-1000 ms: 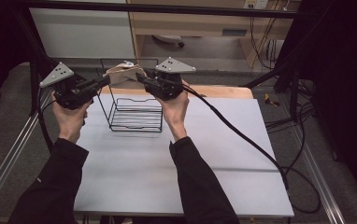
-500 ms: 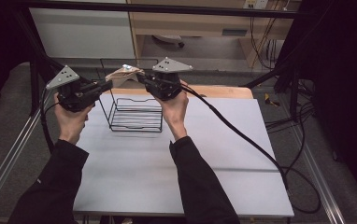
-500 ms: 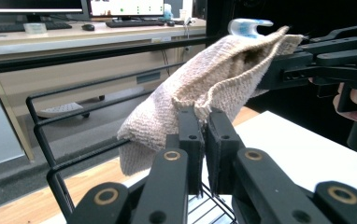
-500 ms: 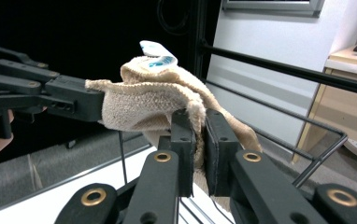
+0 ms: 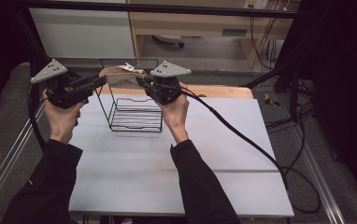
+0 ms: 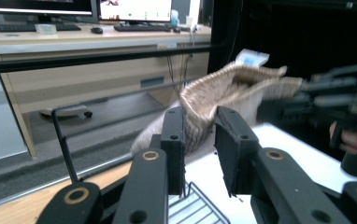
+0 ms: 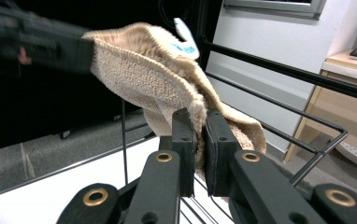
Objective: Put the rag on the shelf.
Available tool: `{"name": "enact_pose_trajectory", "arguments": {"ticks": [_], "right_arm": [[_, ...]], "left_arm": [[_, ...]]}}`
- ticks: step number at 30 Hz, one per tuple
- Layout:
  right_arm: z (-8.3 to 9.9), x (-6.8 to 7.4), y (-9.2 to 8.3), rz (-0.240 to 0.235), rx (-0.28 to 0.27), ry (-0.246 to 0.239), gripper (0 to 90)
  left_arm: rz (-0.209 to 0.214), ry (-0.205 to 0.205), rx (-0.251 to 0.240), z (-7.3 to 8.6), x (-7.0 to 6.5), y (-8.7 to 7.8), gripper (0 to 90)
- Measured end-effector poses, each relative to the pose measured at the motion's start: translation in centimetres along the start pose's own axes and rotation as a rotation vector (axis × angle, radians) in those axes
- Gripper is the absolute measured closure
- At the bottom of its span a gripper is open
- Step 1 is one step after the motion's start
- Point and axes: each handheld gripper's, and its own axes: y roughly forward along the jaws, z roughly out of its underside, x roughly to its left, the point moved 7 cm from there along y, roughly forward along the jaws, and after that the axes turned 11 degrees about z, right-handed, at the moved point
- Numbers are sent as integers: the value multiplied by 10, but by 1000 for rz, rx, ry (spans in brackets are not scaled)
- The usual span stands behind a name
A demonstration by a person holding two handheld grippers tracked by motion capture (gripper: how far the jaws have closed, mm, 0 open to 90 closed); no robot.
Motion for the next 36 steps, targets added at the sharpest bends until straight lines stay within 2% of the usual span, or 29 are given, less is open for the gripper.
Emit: {"name": "enact_pose_trajectory", "arguments": {"ticks": [2, 5, 7, 9, 11, 14, 15, 17, 23, 25, 30, 36], "right_arm": [[0, 0, 0, 3, 3, 0, 846], [0, 1, 0, 3, 3, -1, 847], [1, 1, 0, 4, 3, -4, 847], [2, 2, -1, 4, 6, -10, 847], [2, 2, -1, 4, 7, -10, 847], [2, 2, -1, 4, 11, -13, 847], [3, 3, -1, 4, 12, -14, 847], [2, 3, -1, 3, 11, -16, 847], [3, 3, -1, 8, 12, -22, 845], [5, 3, 0, 11, 19, -24, 841], [9, 3, 2, 16, 31, -24, 831], [11, 3, 1, 11, 37, -26, 788]], "left_arm": [[2, -9, -12, -4, -1, -3, 721], [-31, 1, -12, -6, 0, -5, 723], [-41, -26, -24, -9, 5, -4, 737], [-47, -57, -28, -14, 12, -1, 795], [-66, -69, -22, -19, 19, 3, 811], [-72, -100, -28, -24, 25, 8, 838], [-81, -94, -27, -25, 26, 9, 843], [-69, -107, -12, -25, 26, 14, 856], [7, -136, 65, -5, 13, 28, 890], [31, -128, 93, 4, 8, 31, 891], [36, -118, 142, 23, 5, 37, 891], [20, -112, 145, 29, 8, 42, 892]]}}
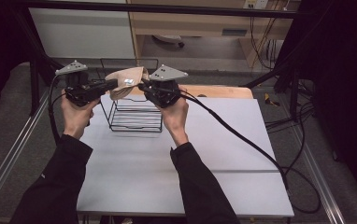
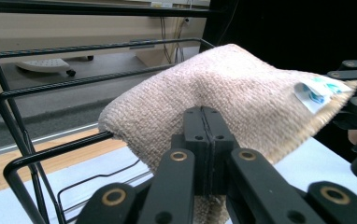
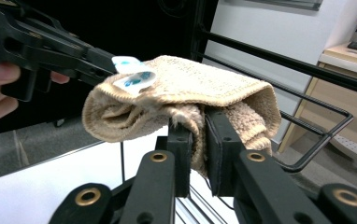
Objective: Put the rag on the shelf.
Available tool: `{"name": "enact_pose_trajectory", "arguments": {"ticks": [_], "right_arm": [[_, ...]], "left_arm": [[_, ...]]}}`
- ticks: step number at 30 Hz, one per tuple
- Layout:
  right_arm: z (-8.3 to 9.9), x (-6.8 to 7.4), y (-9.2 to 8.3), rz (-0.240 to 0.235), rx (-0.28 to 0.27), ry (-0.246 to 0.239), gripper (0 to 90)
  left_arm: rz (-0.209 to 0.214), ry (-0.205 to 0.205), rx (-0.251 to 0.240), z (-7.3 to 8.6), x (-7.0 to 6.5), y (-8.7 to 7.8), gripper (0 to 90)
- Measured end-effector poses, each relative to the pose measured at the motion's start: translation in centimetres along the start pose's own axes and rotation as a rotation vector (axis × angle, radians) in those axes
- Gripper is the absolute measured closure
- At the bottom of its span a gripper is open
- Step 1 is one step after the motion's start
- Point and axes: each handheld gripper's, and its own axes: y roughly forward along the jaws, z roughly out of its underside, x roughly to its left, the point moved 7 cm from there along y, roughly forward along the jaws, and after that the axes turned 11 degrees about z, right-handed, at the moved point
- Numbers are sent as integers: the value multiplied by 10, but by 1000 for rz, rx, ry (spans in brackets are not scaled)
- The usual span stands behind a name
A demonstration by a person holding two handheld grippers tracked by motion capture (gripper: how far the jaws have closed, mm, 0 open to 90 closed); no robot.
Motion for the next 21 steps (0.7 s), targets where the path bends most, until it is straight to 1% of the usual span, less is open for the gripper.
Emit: {"name": "enact_pose_trajectory", "arguments": {"ticks": [1, 2, 4, 5, 6, 10, 14, 15, 17, 18, 19, 20, 21], "right_arm": [[-1, 0, -2, -3, -3, -3, 756], [-1, 0, -2, -3, -3, -3, 756], [-2, 0, -4, -9, -5, -6, 710], [-3, 1, -7, -16, -3, -13, 665], [-3, 1, -7, -16, -3, -13, 665], [-7, 2, -16, -34, -5, -22, 562], [-6, 0, -21, -33, 27, -48, 524], [-5, -1, -21, -31, 26, -54, 521], [-5, -3, -23, -27, 25, -48, 512], [-5, -4, -25, -31, 22, -42, 494], [-5, -4, -25, -31, 22, -42, 494], [-4, -4, -28, -36, 16, -38, 465], [-4, -4, -28, -36, 16, -38, 465]], "left_arm": [[-2, 1, 0, 0, 0, 0, 892], [-4, 2, 0, 0, 0, 0, 892], [-8, 6, -3, 0, 0, 0, 892], [-7, 6, -6, -1, 0, -1, 892], [-6, 7, -8, -1, -1, -1, 892], [-10, 16, -11, -2, -1, -1, 892], [-16, 12, -5, -2, 0, 1, 892], [-17, 13, -4, -2, 0, 1, 893], [-23, 16, 0, -2, 0, 3, 893], [-24, 16, 1, -2, 0, 3, 893], [-26, 17, 2, -3, 0, 3, 893], [-26, 17, 3, -3, 0, 4, 893], [-26, 18, 4, -2, 0, 4, 893]]}}
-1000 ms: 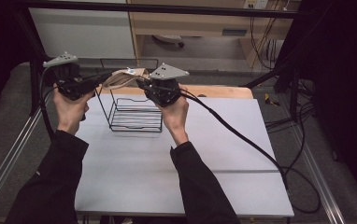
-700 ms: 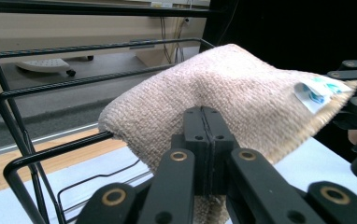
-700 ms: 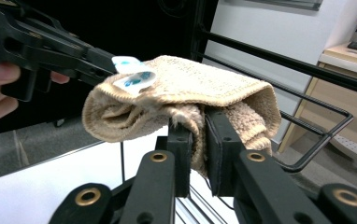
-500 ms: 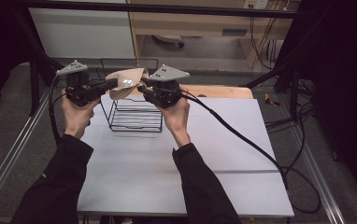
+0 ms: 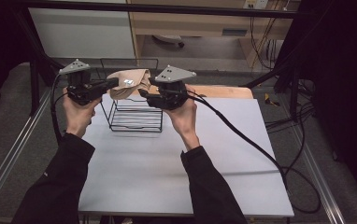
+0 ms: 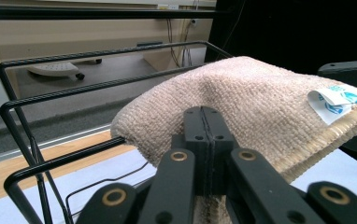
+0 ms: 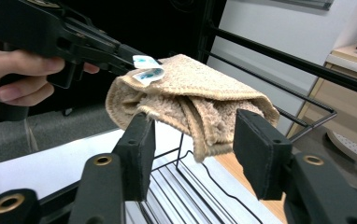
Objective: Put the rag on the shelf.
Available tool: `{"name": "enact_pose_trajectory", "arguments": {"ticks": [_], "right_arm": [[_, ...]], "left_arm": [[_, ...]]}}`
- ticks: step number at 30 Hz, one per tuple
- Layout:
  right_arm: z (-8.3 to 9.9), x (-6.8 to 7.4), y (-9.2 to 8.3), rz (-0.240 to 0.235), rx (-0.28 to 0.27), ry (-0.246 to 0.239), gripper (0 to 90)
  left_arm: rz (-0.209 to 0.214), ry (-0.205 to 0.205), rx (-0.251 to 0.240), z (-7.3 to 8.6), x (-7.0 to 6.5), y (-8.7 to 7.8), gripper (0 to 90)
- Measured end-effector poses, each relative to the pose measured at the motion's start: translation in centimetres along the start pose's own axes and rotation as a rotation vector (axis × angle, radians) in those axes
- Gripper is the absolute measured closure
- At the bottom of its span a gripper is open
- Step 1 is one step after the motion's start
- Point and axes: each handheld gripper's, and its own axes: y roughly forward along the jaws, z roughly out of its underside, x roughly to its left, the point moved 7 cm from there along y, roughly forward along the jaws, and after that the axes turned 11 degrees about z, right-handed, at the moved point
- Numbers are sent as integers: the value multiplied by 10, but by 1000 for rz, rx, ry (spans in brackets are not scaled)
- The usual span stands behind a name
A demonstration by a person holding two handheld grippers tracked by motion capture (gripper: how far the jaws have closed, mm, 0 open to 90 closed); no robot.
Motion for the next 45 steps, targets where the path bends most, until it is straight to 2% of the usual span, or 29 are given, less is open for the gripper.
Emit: {"name": "enact_pose_trajectory", "arguments": {"ticks": [4, 6, 9, 11, 13, 15, 18, 21, 26, 35, 45], "right_arm": [[-2, -1, -8, -15, -14, 15, 416], [-6, 0, -12, -28, -31, 28, 448], [-11, 0, -10, -52, -32, 45, 664], [-11, 2, -3, -77, -17, 83, 797], [-11, 7, 5, -87, -1, 87, 868], [-13, 13, 13, -97, -2, 89, 900], [-13, 16, 24, -82, 20, 87, 900], [-5, 9, 29, -34, 57, 75, 900], [9, -2, 33, 10, 80, 84, 900], [11, -5, 38, 25, 63, 97, 900], [3, -4, 29, 9, 28, 111, 839]], "left_arm": [[-2, -1, 5, 1, 0, 1, 894], [-5, 2, 8, 2, 0, 2, 894], [-6, 2, 6, 2, 0, 3, 894], [-6, 2, 7, 2, 0, 4, 893], [-7, 5, 10, 2, 1, 4, 893], [-6, 4, 11, 2, 1, 4, 893], [-8, 6, 13, 3, 1, 3, 894], [-5, 9, 11, 4, 2, 1, 893], [-3, 5, 12, 8, 4, 1, 893], [-4, 9, 7, 8, 4, 2, 889], [7, 30, -28, -2, -6, -4, 817]]}}
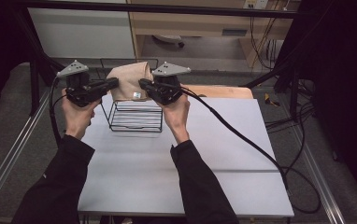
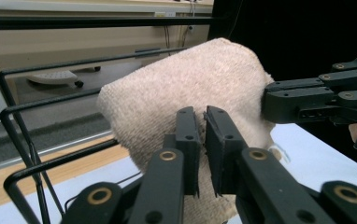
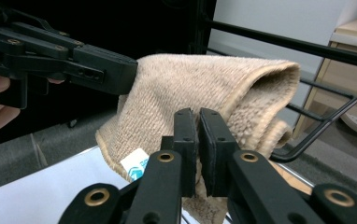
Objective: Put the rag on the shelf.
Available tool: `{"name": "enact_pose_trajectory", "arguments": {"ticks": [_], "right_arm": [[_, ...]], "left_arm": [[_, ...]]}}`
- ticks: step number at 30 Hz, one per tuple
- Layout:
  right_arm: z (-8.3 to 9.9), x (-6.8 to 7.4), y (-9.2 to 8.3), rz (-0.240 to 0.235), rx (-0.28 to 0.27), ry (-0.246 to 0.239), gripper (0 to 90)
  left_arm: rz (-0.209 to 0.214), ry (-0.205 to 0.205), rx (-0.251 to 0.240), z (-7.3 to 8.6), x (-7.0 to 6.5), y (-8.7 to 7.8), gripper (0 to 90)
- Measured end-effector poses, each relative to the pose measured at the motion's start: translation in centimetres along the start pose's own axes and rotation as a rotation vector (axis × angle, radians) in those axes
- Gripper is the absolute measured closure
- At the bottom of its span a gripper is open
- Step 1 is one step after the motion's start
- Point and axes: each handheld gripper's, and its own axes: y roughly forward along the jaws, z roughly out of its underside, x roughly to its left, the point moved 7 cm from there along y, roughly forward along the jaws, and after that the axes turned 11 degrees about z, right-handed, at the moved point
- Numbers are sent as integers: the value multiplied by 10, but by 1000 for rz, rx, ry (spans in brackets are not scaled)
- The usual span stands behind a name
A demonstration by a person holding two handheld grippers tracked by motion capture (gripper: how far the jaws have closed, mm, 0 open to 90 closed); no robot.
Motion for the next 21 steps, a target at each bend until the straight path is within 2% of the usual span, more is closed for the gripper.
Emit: {"name": "enact_pose_trajectory", "arguments": {"ticks": [4, 7, 9, 13, 16, 18, 21], "right_arm": [[-7, -4, -4, 9, -26, 8, 829], [-15, -9, -3, 10, -54, 35, 848], [-19, -13, 2, 31, -55, 20, 874], [-24, -17, 16, 38, -47, 32, 900], [-21, -19, 26, 39, -12, 39, 900], [-16, -19, 30, 42, 14, 41, 900], [-15, -19, 30, 50, 24, 42, 900]], "left_arm": [[-12, -6, 6, -1, 2, 4, 836], [-17, -11, 12, 0, 5, 7, 851], [-18, -14, 9, -1, 6, 8, 857], [-19, -13, 8, -3, 6, 8, 864], [-16, -9, 7, -3, 6, 7, 864], [-18, -5, 2, -3, 6, 5, 862], [-18, -4, -2, -2, 6, 1, 859]]}}
